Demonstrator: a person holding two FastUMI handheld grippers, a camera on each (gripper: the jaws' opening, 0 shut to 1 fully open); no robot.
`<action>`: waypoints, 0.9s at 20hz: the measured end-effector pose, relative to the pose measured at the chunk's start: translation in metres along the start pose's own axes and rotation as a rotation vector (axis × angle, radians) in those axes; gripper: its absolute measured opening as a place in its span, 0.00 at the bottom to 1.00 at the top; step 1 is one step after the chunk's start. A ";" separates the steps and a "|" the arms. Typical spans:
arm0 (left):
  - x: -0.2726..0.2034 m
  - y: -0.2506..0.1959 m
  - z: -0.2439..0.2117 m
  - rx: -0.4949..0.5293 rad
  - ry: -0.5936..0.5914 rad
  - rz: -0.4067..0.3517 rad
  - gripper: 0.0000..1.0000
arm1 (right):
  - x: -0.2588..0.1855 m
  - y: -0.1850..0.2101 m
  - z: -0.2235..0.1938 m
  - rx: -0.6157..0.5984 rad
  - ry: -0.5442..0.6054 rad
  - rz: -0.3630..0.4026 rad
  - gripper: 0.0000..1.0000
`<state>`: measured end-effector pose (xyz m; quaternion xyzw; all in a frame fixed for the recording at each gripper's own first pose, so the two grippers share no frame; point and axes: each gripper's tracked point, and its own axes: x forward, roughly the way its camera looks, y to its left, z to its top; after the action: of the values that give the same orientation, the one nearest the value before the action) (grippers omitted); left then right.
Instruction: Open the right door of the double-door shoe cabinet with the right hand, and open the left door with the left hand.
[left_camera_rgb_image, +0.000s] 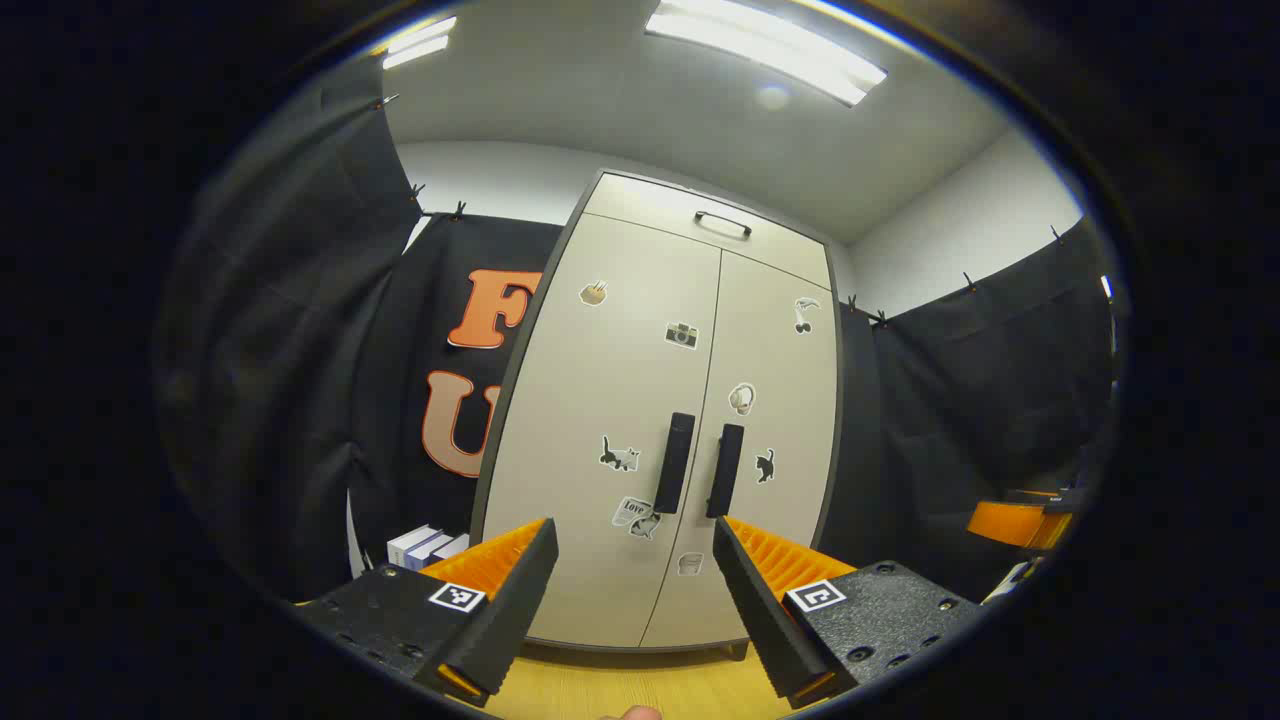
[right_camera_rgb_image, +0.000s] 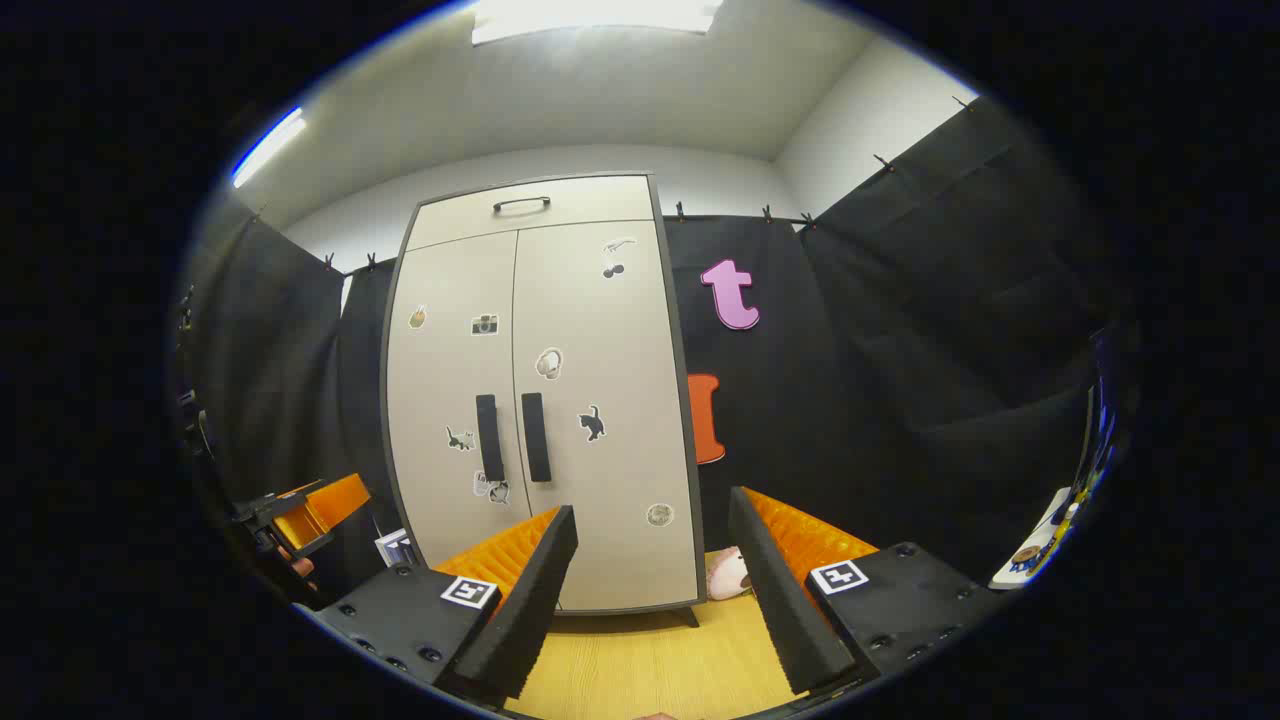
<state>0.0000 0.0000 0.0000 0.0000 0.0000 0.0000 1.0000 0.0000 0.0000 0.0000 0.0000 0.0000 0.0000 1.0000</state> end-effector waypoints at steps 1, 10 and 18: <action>0.000 -0.001 -0.001 -0.002 0.004 -0.003 0.94 | -0.001 -0.001 0.001 -0.001 -0.001 -0.004 0.98; 0.002 -0.007 -0.004 -0.007 0.002 -0.021 0.94 | 0.002 -0.002 -0.006 -0.020 0.010 -0.023 0.98; 0.007 -0.003 -0.008 -0.006 0.006 -0.014 0.92 | 0.007 -0.003 -0.006 -0.016 0.004 -0.032 0.98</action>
<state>0.0070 -0.0025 -0.0077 -0.0031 0.0032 -0.0068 1.0000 0.0071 -0.0025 -0.0060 -0.0079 0.0020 -0.0159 0.9998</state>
